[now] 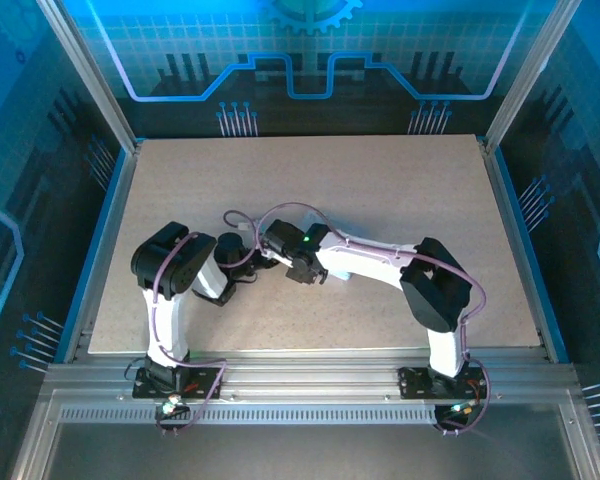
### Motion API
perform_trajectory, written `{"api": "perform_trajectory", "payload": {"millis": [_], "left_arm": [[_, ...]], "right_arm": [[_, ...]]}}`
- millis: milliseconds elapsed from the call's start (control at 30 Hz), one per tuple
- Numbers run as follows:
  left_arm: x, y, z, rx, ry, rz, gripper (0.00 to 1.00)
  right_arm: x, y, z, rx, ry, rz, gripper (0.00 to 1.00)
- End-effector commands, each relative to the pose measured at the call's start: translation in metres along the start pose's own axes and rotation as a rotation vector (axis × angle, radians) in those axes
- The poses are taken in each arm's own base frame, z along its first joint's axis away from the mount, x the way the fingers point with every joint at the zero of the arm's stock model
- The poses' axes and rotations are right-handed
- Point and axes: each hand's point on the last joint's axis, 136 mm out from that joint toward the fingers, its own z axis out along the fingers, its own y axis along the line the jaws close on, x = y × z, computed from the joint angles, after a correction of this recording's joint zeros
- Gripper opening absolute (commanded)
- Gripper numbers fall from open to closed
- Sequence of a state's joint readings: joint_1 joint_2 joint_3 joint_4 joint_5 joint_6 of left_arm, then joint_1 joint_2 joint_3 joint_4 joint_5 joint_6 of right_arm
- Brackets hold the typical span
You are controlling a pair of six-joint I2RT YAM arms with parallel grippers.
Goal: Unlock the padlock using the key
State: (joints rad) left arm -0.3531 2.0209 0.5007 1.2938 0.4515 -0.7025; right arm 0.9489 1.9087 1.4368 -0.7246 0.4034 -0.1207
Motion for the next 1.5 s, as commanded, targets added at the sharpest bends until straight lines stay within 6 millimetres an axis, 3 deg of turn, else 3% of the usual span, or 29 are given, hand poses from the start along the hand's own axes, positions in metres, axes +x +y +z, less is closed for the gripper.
{"api": "perform_trajectory", "payload": {"millis": [0, 67, 167, 300, 533, 700, 900, 1000, 1133, 1300, 1467], "left_arm": [[0.021, -0.024, -0.003, 0.075, 0.104, 0.041, 0.29], [0.019, -0.025, -0.005, 0.064, 0.103, 0.050, 0.29], [0.016, -0.027, -0.006, 0.051, 0.100, 0.056, 0.29], [0.011, -0.025, -0.010, 0.020, 0.092, 0.065, 0.31], [0.001, -0.026, -0.024, -0.085, 0.107, 0.110, 0.38], [-0.005, -0.028, -0.046, -0.209, 0.136, 0.165, 0.40], [-0.003, -0.042, -0.064, -0.251, 0.165, 0.210, 0.39], [0.014, -0.056, -0.057, -0.235, 0.223, 0.244, 0.39], [0.031, -0.070, -0.042, -0.199, 0.270, 0.260, 0.38], [0.037, -0.074, -0.019, -0.175, 0.287, 0.259, 0.35], [0.028, -0.073, 0.004, -0.170, 0.276, 0.265, 0.33]], "right_arm": [[-0.027, 0.006, -0.031, -0.128, -0.168, 0.125, 0.34], [-0.028, 0.001, -0.038, -0.158, -0.196, 0.169, 0.36], [-0.027, -0.013, -0.043, -0.156, -0.211, 0.226, 0.26], [-0.018, -0.027, -0.047, -0.102, -0.212, 0.293, 0.25], [0.023, -0.039, -0.043, 0.007, -0.150, 0.502, 0.26], [0.063, -0.049, -0.050, 0.093, -0.121, 0.640, 0.24], [0.094, -0.028, -0.047, 0.018, -0.131, 0.718, 0.16], [0.109, -0.017, -0.037, -0.003, -0.108, 0.758, 0.11], [0.130, -0.018, -0.021, 0.011, -0.079, 0.808, 0.09], [0.133, -0.035, -0.006, 0.000, -0.096, 0.865, 0.08], [0.131, -0.065, 0.010, 0.001, -0.124, 0.918, 0.07]]}}
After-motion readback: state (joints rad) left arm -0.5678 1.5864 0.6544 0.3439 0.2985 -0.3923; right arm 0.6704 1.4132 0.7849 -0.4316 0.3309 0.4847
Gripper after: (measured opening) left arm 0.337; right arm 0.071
